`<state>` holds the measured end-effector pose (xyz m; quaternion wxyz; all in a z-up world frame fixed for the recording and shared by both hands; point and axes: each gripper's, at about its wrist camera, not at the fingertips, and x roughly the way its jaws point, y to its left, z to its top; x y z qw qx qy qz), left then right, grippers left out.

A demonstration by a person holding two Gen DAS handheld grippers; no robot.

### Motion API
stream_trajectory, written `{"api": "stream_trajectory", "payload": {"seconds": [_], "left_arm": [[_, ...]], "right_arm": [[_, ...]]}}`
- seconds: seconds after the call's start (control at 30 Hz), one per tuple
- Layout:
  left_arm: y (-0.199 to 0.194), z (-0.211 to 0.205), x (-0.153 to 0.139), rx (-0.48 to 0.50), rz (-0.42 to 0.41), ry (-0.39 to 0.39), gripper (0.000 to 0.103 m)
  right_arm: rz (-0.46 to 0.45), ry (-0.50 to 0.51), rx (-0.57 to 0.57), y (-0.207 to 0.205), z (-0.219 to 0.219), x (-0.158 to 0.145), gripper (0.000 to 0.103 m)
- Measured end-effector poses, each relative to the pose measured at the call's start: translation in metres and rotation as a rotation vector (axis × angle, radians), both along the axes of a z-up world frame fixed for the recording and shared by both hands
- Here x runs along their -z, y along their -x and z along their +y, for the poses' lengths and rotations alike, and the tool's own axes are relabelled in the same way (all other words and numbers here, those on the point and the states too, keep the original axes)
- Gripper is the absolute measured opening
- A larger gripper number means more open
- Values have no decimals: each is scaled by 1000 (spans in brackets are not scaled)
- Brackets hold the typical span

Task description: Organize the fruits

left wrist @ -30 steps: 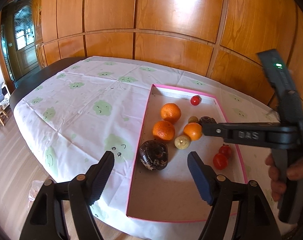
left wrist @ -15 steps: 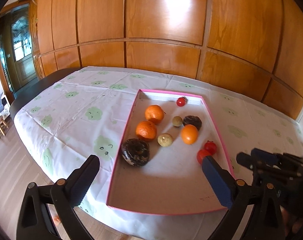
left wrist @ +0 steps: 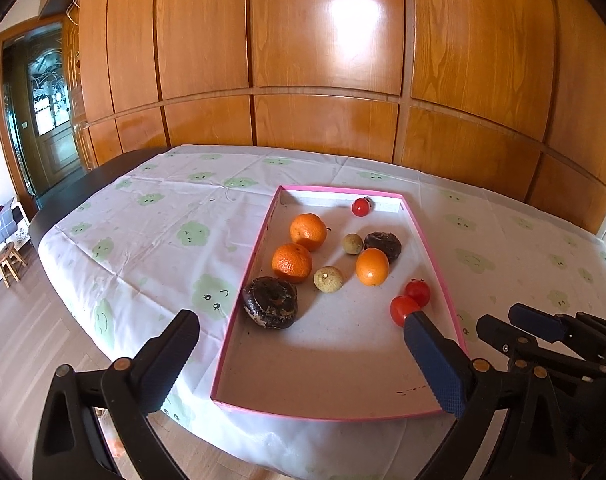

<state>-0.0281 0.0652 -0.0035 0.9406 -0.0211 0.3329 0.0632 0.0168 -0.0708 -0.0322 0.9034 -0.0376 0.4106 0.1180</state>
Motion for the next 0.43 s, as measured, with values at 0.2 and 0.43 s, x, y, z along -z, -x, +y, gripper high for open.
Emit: {"api": "stream_trajectory", "payload": {"seconds": [0.2,0.43], "left_arm": [[0,1,1,1,-2,3,103],[1,3,0,1,-14,12,103]], "right_arm": [[-3,1,-4,1,1,0,38],[3,2,-14,1,2,1,38]]}}
